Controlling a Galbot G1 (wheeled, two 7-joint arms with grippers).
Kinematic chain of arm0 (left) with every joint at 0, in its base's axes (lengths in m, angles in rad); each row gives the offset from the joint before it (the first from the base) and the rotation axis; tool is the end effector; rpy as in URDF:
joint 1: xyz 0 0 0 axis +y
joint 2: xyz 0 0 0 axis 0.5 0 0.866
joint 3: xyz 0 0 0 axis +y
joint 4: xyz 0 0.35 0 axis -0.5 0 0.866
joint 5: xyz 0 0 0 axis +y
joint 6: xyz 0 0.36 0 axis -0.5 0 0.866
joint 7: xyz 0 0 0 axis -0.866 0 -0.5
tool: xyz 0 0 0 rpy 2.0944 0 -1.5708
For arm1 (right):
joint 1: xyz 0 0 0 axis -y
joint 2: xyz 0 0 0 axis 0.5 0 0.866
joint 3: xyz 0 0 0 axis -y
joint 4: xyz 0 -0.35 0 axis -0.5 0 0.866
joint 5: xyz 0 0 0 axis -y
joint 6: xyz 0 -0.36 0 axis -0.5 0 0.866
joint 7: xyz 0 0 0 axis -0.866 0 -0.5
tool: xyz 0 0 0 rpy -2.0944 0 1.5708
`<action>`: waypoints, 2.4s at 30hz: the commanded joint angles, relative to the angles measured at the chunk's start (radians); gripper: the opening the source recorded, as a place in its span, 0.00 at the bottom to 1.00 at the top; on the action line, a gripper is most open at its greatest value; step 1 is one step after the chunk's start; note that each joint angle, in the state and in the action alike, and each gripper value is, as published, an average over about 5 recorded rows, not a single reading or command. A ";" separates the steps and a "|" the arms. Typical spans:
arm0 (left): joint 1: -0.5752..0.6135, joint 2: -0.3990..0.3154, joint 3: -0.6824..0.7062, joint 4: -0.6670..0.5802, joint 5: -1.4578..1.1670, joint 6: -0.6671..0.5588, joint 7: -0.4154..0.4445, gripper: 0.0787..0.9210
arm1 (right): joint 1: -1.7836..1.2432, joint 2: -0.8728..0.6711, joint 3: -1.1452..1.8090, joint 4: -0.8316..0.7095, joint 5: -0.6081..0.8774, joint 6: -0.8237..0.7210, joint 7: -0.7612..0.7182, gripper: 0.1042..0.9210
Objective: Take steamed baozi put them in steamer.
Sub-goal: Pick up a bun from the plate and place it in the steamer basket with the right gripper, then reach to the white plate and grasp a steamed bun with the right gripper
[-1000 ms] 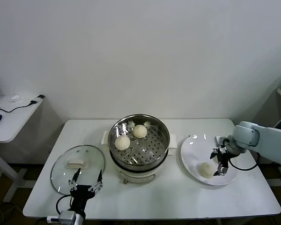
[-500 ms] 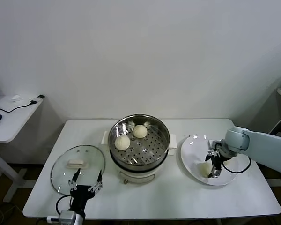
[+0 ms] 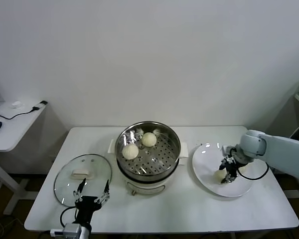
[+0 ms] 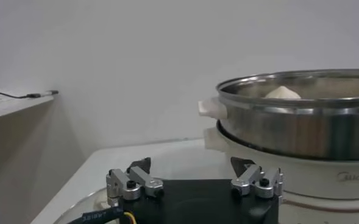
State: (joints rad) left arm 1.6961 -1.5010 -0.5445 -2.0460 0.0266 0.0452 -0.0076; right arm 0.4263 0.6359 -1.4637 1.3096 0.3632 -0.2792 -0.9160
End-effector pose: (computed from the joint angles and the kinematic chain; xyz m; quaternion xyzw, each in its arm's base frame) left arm 0.1436 0.0196 -0.3403 -0.0060 -0.9929 -0.0490 0.1085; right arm 0.5028 -0.1675 -0.1905 0.4955 -0.5562 0.4913 0.4513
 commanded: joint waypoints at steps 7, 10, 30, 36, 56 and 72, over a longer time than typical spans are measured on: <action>-0.001 -0.001 0.017 -0.010 0.010 0.004 0.002 0.88 | 0.477 0.252 0.042 0.033 -0.011 0.355 -0.262 0.59; 0.001 0.000 0.018 -0.015 0.012 0.005 0.003 0.88 | 0.496 0.333 0.068 0.112 0.016 0.393 -0.263 0.59; 0.024 -0.004 0.013 -0.027 0.021 -0.003 0.000 0.88 | 0.280 0.676 -0.041 0.191 -0.305 0.651 -0.112 0.59; 0.025 -0.006 0.011 -0.023 0.023 -0.007 0.000 0.88 | 0.212 0.686 -0.042 0.149 -0.373 0.679 -0.080 0.59; 0.027 -0.012 0.009 -0.018 0.029 -0.012 -0.001 0.88 | 0.179 0.682 -0.011 0.090 -0.384 0.719 -0.094 0.82; 0.041 -0.004 0.011 -0.034 0.032 -0.017 0.000 0.88 | 0.442 0.367 -0.039 -0.155 0.127 0.622 -0.337 0.88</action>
State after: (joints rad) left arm 1.7360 -1.5103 -0.5344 -2.0779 0.0587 0.0283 -0.0083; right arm 0.7253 1.1991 -1.4565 1.3350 0.1602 0.4222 -1.1317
